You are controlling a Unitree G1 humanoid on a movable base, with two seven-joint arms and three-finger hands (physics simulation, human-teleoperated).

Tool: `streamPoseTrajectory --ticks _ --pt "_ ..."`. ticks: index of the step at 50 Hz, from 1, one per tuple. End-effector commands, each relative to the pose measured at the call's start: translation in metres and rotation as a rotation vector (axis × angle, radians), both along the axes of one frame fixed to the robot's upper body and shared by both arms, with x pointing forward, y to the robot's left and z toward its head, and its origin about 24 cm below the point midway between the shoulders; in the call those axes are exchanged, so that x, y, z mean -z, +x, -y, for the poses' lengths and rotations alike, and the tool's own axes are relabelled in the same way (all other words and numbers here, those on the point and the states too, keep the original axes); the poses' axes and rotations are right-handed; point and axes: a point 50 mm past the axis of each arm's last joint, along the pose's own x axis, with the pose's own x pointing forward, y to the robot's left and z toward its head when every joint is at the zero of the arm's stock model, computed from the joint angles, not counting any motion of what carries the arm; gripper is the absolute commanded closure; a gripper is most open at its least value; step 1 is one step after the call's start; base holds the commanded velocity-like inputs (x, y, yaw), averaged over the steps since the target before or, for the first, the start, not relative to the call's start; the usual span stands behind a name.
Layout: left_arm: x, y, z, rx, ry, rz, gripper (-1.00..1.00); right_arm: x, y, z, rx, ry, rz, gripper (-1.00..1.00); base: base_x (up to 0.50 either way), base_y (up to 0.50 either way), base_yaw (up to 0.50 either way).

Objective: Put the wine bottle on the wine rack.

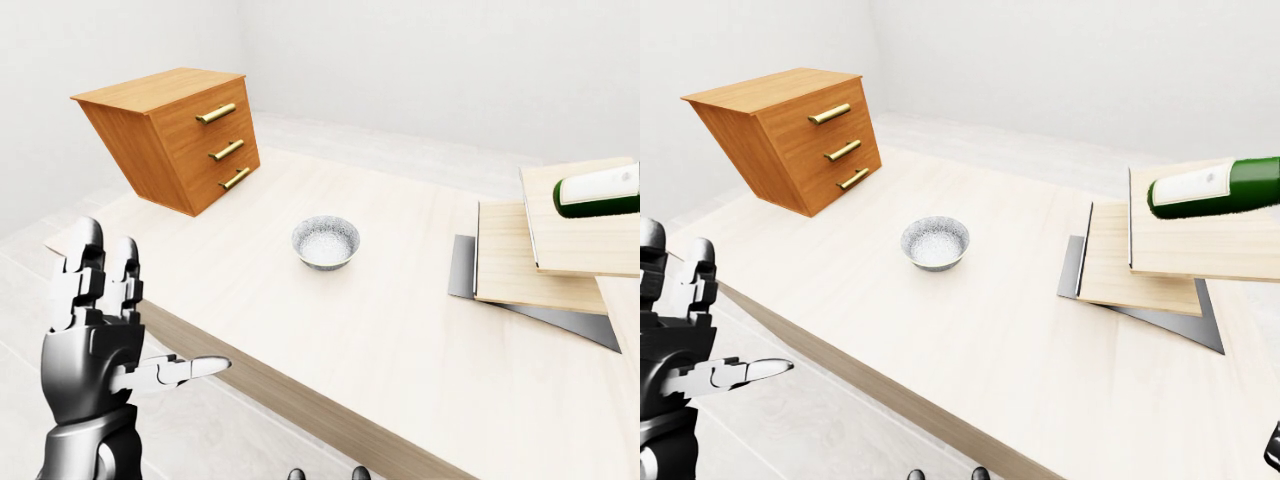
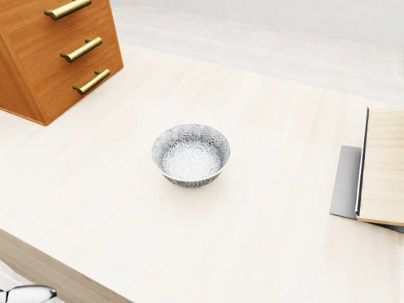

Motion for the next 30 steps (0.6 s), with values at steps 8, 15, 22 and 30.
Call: streamPoseTrajectory --ticks 8,15,22,30 --pt "0.001 0.001 0.001 0.001 -0.004 -0.005 -1.00 0.009 -0.001 0.007 -0.003 -0.070 -0.063 1.00 0.00 0.00 0.00" --pt "-0.003 -0.001 0.000 -0.003 -0.002 0.016 -1.00 0.025 0.011 0.003 -0.035 -0.046 -0.095 1.00 0.00 0.00 0.00" --pt "-0.004 -0.001 0.000 -0.005 -0.002 0.024 -1.00 0.029 0.018 -0.002 -0.060 -0.044 -0.102 1.00 0.00 0.00 0.00" --pt "-0.006 0.000 0.001 -0.003 0.002 0.029 -1.00 0.036 0.025 -0.005 -0.085 -0.038 -0.119 1.00 0.00 0.00 0.00"
